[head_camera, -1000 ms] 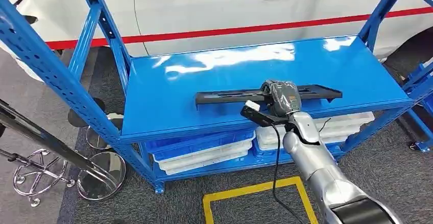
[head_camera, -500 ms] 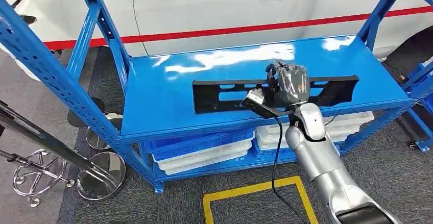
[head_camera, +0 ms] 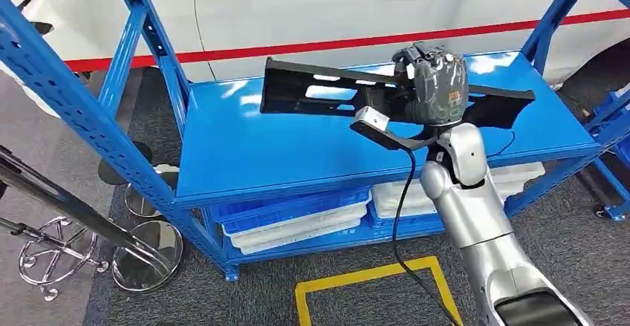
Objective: Take the parts from the cabinet and place them on the table.
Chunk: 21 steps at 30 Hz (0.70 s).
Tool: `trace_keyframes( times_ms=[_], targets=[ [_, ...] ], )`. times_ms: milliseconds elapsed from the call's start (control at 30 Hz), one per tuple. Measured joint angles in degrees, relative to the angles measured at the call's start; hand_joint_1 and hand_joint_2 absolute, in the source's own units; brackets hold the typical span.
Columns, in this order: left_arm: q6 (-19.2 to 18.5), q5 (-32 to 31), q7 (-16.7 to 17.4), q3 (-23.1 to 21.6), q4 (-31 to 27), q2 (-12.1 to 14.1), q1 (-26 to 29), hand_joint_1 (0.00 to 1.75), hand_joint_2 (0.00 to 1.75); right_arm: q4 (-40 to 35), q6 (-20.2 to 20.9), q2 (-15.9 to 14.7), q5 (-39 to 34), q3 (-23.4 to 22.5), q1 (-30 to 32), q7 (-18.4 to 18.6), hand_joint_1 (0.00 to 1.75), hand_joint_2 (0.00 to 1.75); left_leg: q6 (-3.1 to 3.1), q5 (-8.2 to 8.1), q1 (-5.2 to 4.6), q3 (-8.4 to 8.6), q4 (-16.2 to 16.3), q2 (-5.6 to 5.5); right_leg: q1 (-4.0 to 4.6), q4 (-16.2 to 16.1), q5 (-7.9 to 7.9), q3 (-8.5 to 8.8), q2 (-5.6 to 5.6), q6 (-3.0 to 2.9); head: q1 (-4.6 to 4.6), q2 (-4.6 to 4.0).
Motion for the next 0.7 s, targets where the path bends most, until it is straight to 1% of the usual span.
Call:
trace_keyframes(
  times_ms=[333, 367, 500, 600, 700],
  targets=[
    [0.2, 0.2, 0.6, 0.1, 0.0, 0.0, 0.0, 0.0, 1.75, -2.1, -0.4, 0.0, 0.0, 0.0, -0.2, 0.0, 1.75, 1.75, 0.01, -0.01, -0.03, -0.02, 0.1, 0.0, -0.05, 0.0, 0.02, 0.01, 0.0, 0.02, 0.0, 0.0],
    [0.3, 0.2, 0.7, 0.2, 0.0, 0.0, 0.0, 0.0, 1.75, -2.4, -0.4, 0.0, 0.0, 0.0, -0.3, 0.0, 1.75, 1.75, 0.03, -0.02, -0.24, -0.05, 0.1, 0.0, -0.11, -0.1, 0.07, 0.0, 0.0, 0.1, 0.0, 0.0],
    [0.7, 0.2, 0.6, 0.5, 0.0, 0.0, 0.0, 0.0, 1.75, -3.7, -0.3, 0.0, 0.0, 0.0, -1.0, 0.2, 1.75, 1.75, 0.07, -0.04, -0.38, -0.06, 0.2, 0.0, -0.24, -0.1, 0.1, -0.01, 0.01, 0.16, 0.0, 0.02],
    [1.0, 0.3, 0.5, 0.7, 0.0, 0.0, 0.0, 0.0, 1.75, -4.2, -0.3, -0.1, -0.1, 0.0, -1.4, 0.5, 1.75, 1.75, 0.28, -0.13, -0.49, -0.16, 0.4, 0.0, -0.36, -0.1, 0.18, -0.01, 0.0, 0.35, 0.0, 0.0],
    [1.4, 0.0, 0.4, 0.9, 0.0, 0.0, 0.0, 0.0, 1.75, -4.8, -0.2, -0.4, -0.2, 0.0, -1.7, 0.7, 1.75, 1.75, 0.79, -0.1, -0.66, -0.29, 0.5, -0.02, -0.55, -0.4, 0.44, 0.02, 0.01, 0.83, 0.0, 0.0]
  ],
)
